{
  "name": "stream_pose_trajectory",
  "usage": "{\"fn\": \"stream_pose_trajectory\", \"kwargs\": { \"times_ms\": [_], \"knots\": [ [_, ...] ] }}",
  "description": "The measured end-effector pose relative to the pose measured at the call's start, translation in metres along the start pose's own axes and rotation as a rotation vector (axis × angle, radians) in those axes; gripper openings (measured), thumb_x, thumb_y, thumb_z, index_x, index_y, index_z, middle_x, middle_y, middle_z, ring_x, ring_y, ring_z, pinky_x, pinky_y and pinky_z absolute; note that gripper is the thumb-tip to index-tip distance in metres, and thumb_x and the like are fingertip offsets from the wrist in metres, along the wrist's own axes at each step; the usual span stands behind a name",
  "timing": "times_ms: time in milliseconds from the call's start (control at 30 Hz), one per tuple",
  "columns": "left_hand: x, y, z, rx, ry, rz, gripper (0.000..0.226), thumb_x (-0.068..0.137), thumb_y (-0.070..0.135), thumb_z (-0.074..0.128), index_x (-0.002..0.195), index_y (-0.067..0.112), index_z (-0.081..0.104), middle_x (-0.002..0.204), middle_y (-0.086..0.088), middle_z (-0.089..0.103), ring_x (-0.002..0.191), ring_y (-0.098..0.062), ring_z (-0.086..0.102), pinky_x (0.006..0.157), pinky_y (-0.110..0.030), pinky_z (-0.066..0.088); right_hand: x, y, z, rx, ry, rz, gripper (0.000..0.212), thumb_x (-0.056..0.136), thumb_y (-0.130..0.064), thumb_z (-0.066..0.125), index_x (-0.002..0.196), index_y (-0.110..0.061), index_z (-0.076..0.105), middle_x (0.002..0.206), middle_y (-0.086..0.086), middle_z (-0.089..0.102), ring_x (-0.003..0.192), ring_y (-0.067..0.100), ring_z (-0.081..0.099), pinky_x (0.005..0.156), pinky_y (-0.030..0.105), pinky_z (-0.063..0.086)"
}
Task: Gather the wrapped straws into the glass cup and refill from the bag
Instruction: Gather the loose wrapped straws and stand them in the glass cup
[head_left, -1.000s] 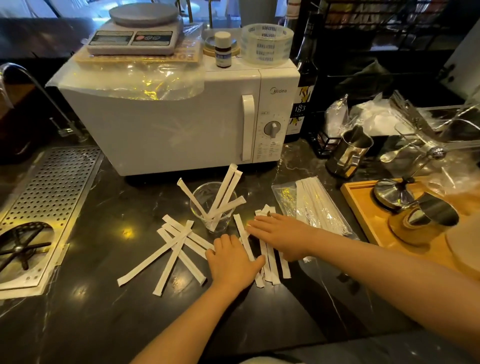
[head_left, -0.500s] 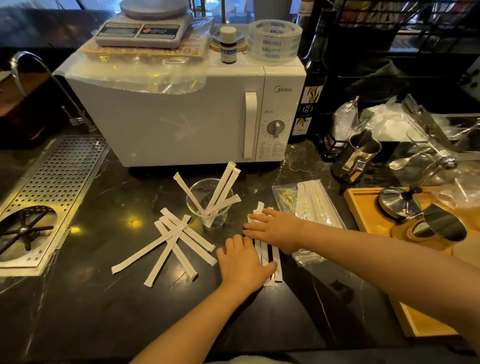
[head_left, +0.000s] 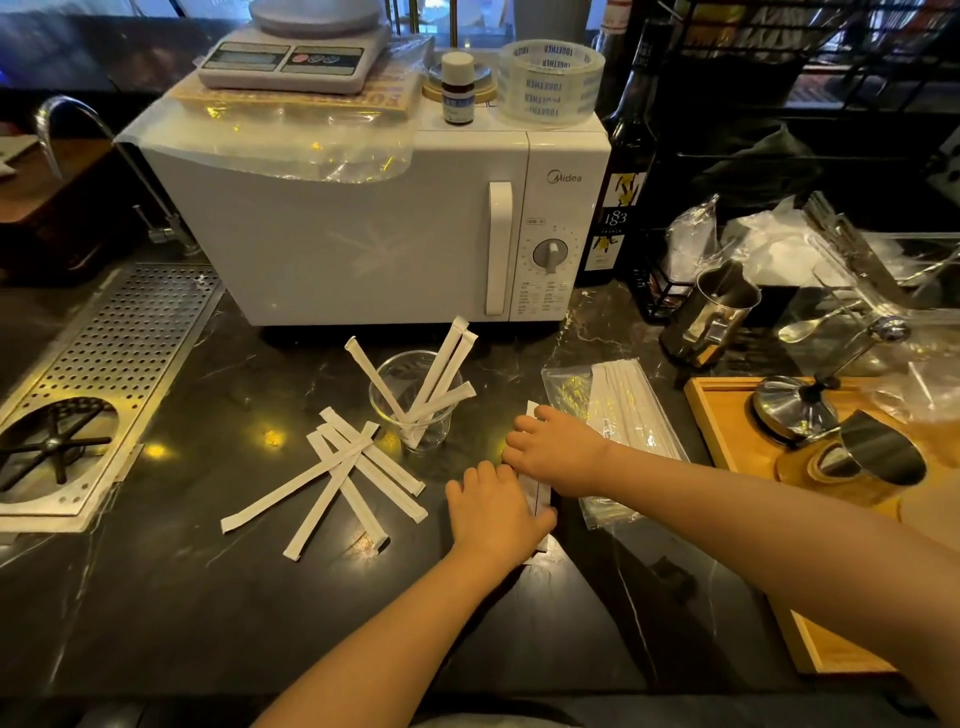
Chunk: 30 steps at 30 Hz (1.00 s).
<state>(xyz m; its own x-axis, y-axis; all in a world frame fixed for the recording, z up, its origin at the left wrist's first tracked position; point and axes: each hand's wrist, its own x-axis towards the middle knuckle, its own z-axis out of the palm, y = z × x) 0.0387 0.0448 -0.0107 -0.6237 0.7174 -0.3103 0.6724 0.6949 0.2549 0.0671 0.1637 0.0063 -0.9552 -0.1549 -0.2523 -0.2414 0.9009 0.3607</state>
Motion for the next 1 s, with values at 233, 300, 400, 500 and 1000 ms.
{"fn": "stream_pose_trajectory", "kwargs": {
  "times_ms": [233,300,400,500,1000],
  "knots": [
    [0.0,0.002,-0.005,-0.008,0.016,0.046,0.034,0.085,0.027,0.053,0.109,0.004,0.051,0.115,-0.015,0.059,0.107,-0.03,0.055,0.089,-0.038,0.04,0.004,-0.002,0.0,0.081,-0.141,0.02,0.031,0.089,-0.009,0.047,0.12,-0.005,0.048,0.124,0.014,0.054,0.115,0.031,0.045,0.093,0.039,0.036],
    [-0.003,0.001,-0.008,-0.027,0.011,0.067,0.026,0.086,0.019,0.05,0.106,0.002,0.052,0.111,-0.017,0.063,0.103,-0.032,0.059,0.086,-0.038,0.041,0.005,-0.004,0.001,0.101,-0.132,0.023,0.028,0.089,-0.009,0.045,0.117,-0.005,0.051,0.121,0.015,0.057,0.112,0.032,0.047,0.09,0.039,0.037],
    [-0.009,0.0,-0.011,-0.021,-0.005,0.1,0.023,0.087,0.012,0.047,0.106,0.0,0.053,0.111,-0.02,0.063,0.103,-0.036,0.059,0.085,-0.04,0.043,0.007,-0.008,0.002,0.08,-0.107,0.037,0.026,0.09,-0.009,0.043,0.114,-0.006,0.054,0.117,0.014,0.06,0.109,0.032,0.05,0.087,0.039,0.037],
    [-0.015,-0.002,-0.015,-0.038,-0.035,0.113,0.022,0.087,0.009,0.046,0.106,-0.001,0.054,0.112,-0.023,0.062,0.104,-0.039,0.058,0.084,-0.042,0.045,0.009,-0.014,0.005,0.101,-0.12,0.054,0.026,0.09,-0.008,0.042,0.112,-0.007,0.056,0.114,0.013,0.061,0.107,0.033,0.053,0.086,0.039,0.037],
    [-0.031,-0.03,-0.012,-0.137,-0.051,0.085,0.025,0.089,0.02,0.044,0.103,0.005,0.057,0.107,-0.018,0.066,0.099,-0.036,0.06,0.074,-0.037,0.043,0.0,-0.038,-0.023,0.111,0.026,0.148,0.027,0.039,-0.026,0.079,0.06,-0.02,0.063,0.044,-0.004,0.061,0.046,0.014,0.057,0.05,0.023,0.045]
  ]
}}
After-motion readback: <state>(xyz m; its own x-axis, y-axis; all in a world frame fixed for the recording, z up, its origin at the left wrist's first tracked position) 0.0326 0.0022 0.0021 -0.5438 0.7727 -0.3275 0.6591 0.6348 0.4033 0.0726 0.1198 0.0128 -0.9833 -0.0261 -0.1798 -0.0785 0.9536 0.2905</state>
